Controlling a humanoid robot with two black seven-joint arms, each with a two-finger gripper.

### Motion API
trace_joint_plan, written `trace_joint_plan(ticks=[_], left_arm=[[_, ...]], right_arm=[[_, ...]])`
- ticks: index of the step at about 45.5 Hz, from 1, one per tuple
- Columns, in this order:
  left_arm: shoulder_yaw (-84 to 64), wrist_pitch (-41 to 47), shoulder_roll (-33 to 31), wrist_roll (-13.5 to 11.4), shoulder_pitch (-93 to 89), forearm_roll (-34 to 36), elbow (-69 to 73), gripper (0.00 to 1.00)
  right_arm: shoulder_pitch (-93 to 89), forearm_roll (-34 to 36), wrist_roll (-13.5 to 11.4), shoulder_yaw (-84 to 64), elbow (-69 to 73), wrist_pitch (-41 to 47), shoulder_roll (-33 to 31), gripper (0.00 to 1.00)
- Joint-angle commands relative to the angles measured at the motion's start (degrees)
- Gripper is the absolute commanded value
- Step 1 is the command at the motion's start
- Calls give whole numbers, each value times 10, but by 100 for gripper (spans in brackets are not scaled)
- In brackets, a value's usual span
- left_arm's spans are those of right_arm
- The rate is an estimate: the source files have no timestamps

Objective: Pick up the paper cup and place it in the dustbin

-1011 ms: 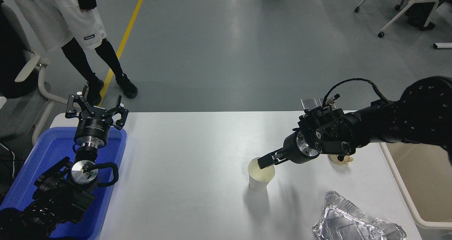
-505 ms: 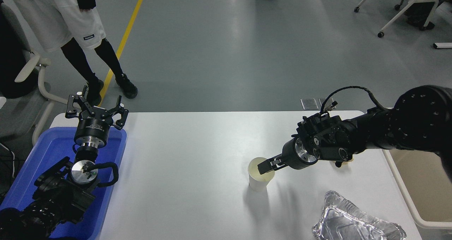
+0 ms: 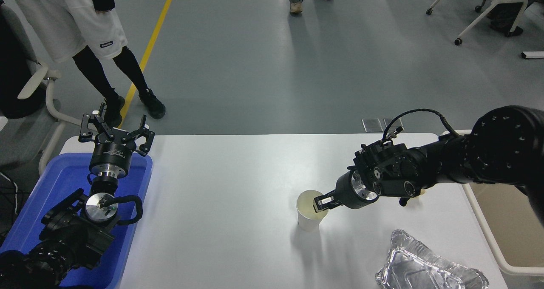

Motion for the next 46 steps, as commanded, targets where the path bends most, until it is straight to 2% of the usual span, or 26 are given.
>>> trace_joint_plan(ticks=[1,15,30,46], left_arm=[[0,0,0,0,0,0,0,99],[0,0,0,0,0,0,0,99],[0,0,1,0,0,0,0,99],[0,0,1,0,1,0,0,99]], right_arm=[[3,5,-6,1,2,3,-1,0],[39,7,-5,4,31,36,-19,0],[171,26,-5,-25,80,165,-61,0],[308,19,-6,-103,188,203,-106,0]])
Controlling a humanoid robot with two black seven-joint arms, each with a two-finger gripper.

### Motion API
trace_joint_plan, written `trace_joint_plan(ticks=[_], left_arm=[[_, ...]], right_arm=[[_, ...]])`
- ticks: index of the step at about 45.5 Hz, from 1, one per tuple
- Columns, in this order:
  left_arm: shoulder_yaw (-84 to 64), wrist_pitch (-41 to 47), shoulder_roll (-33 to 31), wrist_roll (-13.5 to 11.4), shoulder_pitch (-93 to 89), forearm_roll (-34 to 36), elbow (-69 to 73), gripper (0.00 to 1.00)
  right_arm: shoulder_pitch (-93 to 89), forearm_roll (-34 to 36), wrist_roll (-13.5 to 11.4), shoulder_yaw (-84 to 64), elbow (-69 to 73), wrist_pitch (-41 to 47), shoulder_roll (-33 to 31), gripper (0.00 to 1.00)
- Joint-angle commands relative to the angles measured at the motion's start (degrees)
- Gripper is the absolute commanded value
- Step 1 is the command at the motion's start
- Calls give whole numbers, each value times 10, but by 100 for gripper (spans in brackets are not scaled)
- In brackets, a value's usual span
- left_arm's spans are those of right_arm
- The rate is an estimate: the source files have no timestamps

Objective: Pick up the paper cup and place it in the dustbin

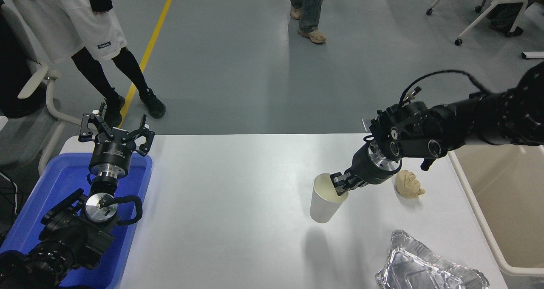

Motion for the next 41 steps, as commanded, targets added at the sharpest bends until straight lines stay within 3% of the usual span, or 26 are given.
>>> trace_joint_plan(ticks=[1,18,41], left_arm=[[0,0,0,0,1,0,0,99],[0,0,0,0,1,-1,0,99],[0,0,0,0,0,-1,0,99]], right_arm=[[102,-3,0,-40,69,47,-39,0],[233,-13,-9,-49,94,168,-85,0],[338,-17,-9,-74,93,169,-141,0]])
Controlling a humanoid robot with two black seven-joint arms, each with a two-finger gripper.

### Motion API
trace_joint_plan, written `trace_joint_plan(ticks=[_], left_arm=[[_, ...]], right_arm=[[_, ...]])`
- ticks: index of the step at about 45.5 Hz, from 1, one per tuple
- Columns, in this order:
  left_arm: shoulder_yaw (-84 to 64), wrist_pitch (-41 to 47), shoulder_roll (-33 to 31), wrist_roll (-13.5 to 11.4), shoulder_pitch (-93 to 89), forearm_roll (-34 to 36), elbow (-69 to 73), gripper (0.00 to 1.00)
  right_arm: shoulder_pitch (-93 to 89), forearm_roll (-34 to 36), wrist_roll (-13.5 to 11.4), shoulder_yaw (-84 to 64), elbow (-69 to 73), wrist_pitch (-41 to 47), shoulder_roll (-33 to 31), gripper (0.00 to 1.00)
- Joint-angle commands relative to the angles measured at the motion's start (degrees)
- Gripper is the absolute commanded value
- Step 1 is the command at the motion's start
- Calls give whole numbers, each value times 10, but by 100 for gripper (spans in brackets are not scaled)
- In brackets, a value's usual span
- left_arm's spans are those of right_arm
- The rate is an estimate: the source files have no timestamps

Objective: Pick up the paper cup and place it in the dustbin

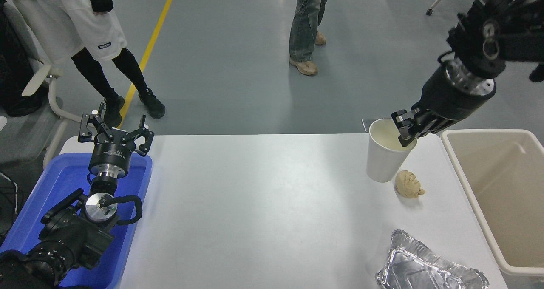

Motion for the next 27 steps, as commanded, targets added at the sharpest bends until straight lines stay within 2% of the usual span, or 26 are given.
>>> trace_joint_plan(ticks=[1,27], left_arm=[[0,0,0,0,-1,0,0,99],[0,1,0,0,0,0,0,99]], right_arm=[[40,1,0,-19,3,7,-18,0],[31,9,0,-116,-20,7,-54,0]])
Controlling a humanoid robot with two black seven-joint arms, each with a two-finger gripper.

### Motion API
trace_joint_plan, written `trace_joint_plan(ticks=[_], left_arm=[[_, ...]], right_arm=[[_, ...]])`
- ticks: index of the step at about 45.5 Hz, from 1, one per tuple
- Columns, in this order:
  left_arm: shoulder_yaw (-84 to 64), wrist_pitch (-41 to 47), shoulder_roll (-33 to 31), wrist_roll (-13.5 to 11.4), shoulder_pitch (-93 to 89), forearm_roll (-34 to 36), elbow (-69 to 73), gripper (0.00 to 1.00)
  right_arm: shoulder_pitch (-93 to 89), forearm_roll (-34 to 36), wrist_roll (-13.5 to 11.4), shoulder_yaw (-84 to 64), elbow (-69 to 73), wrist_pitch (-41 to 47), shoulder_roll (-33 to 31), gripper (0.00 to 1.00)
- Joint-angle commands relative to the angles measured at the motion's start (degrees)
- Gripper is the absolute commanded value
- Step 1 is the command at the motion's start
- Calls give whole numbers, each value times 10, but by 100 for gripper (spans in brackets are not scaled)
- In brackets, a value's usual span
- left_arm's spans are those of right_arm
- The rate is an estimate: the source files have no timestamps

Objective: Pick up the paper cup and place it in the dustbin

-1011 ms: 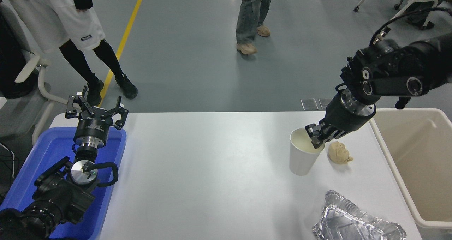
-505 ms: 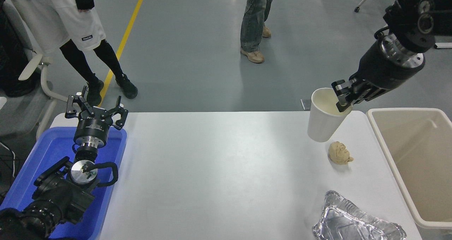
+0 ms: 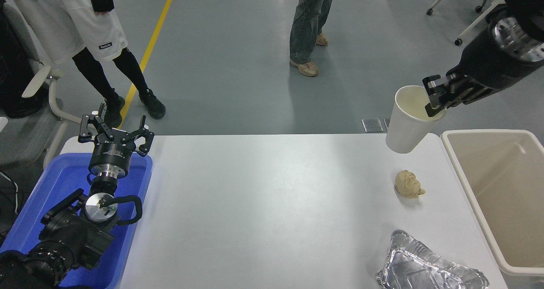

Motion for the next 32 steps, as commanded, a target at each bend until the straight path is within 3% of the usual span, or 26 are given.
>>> trace_joint_plan(ticks=[1,12,32], left_arm=[[0,0,0,0,0,0,0,99],[0,1,0,0,0,0,0,99],[0,1,0,0,0,0,0,99]], right_arm=[[-8,4,0,-54,-15,0,-30,0],[-55,-8,-1,-54,-61,0,-124,0],[-205,3,-1,-6,-215,-4,-213,0]])
